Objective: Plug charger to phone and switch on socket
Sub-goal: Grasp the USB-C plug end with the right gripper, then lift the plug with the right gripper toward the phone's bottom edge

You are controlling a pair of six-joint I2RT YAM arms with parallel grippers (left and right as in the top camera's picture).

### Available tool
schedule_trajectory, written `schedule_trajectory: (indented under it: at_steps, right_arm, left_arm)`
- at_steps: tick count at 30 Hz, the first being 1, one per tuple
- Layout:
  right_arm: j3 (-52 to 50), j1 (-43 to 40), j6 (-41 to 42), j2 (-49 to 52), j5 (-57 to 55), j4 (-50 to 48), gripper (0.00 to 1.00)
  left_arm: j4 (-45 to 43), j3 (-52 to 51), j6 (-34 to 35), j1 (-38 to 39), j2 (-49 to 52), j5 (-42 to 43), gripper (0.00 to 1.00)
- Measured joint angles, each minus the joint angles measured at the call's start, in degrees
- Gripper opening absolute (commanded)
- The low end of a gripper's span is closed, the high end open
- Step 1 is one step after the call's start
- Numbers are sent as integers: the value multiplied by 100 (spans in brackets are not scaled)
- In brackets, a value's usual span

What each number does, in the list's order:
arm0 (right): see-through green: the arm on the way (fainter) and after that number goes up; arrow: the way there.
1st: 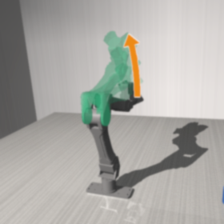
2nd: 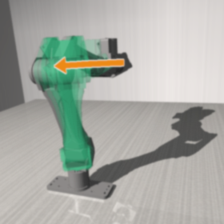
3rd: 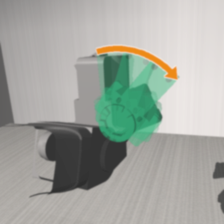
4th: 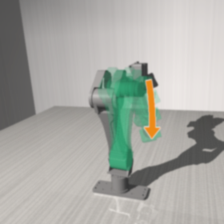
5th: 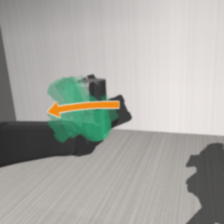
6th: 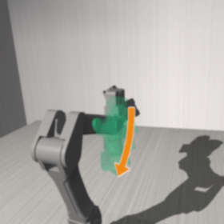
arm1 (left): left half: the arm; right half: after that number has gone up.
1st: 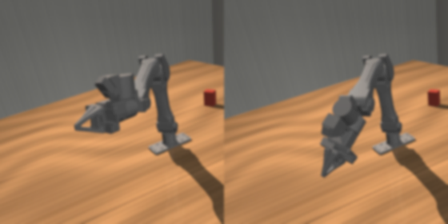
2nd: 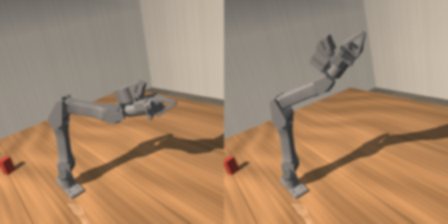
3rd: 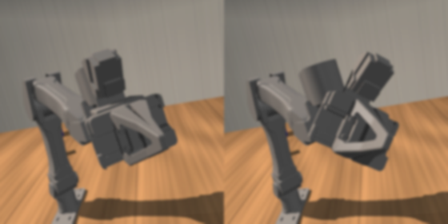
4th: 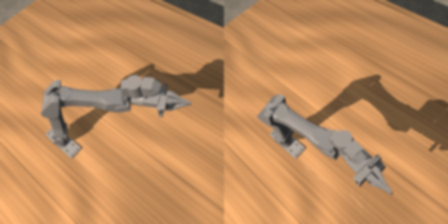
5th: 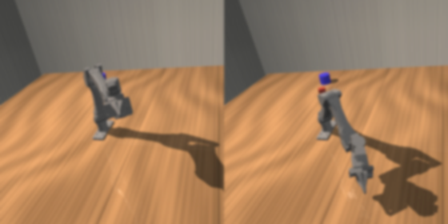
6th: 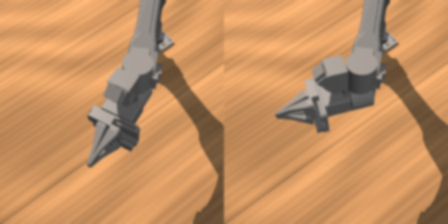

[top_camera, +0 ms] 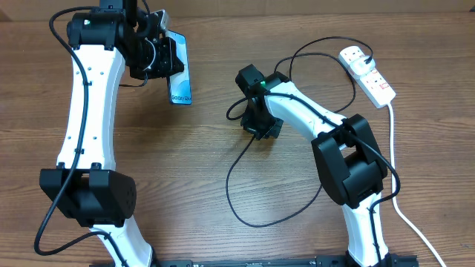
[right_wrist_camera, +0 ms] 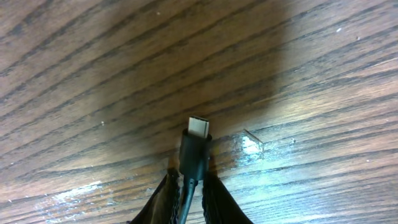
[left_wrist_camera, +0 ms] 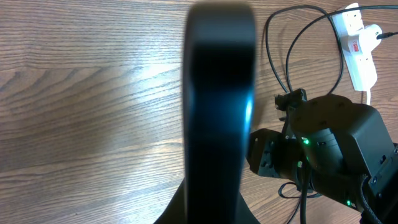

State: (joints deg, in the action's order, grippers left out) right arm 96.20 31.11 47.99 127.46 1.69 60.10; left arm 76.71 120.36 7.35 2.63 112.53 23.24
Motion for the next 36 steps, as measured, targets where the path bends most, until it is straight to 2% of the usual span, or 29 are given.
schedule_trajectory:
  at_steps: [8,23,30,36]
  right_arm:
    - [0,0,2,0,44,-31,4]
    - [0,-72,-219,-2,114,-83,4]
    - [-4,-254,-953,-509,404,0,4]
    - [0,-267,-1945,-2111,1405,125,4]
  left_arm:
    - [0,0,2,0,0,0,4]
    - [13,0,-2,0,0,94,4]
    - [164,0,-446,0,0,1342,4]
    - [107,0,-638,-55,0,2776,4]
